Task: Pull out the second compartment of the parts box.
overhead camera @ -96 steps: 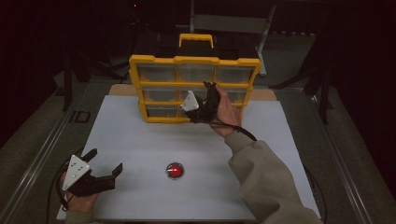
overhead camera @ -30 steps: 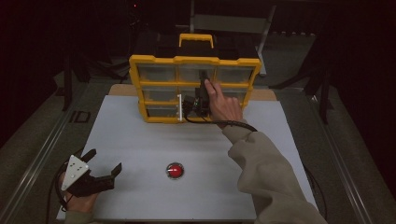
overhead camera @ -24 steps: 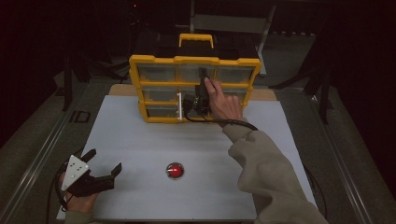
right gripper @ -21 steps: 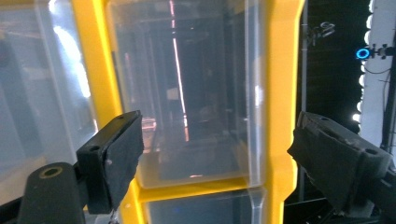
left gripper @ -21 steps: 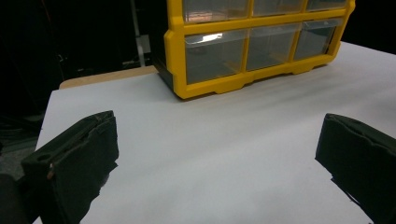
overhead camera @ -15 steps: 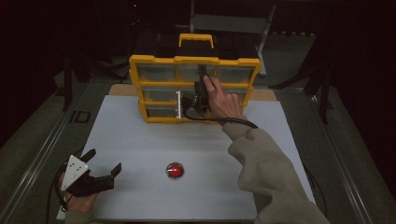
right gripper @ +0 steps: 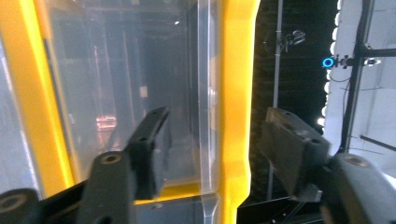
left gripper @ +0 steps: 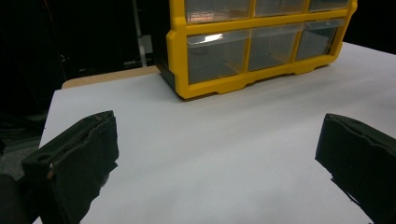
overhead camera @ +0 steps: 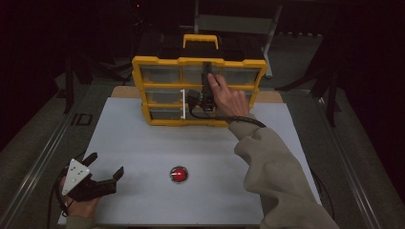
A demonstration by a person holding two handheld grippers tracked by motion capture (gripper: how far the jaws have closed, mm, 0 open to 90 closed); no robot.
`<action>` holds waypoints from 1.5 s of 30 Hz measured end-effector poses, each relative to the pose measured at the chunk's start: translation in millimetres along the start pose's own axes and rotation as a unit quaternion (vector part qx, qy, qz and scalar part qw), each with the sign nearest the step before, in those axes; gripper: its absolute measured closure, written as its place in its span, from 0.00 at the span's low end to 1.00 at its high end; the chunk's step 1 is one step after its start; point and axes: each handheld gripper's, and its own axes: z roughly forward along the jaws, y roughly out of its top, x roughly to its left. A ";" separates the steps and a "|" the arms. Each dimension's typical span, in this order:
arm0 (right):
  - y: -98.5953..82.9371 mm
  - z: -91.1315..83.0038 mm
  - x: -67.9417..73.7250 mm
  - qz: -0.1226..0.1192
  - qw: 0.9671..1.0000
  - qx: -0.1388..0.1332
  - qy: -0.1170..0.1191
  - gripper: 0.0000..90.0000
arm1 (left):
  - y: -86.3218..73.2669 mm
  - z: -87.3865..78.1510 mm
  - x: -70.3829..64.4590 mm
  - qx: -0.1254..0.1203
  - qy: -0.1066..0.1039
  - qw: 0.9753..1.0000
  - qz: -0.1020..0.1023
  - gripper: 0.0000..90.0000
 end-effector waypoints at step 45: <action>-11.5 -2.3 -1.1 -0.028 0.999 0.000 -0.030 0.66 | -0.4 0.6 -0.1 0.003 -0.002 1.000 -0.001 0.00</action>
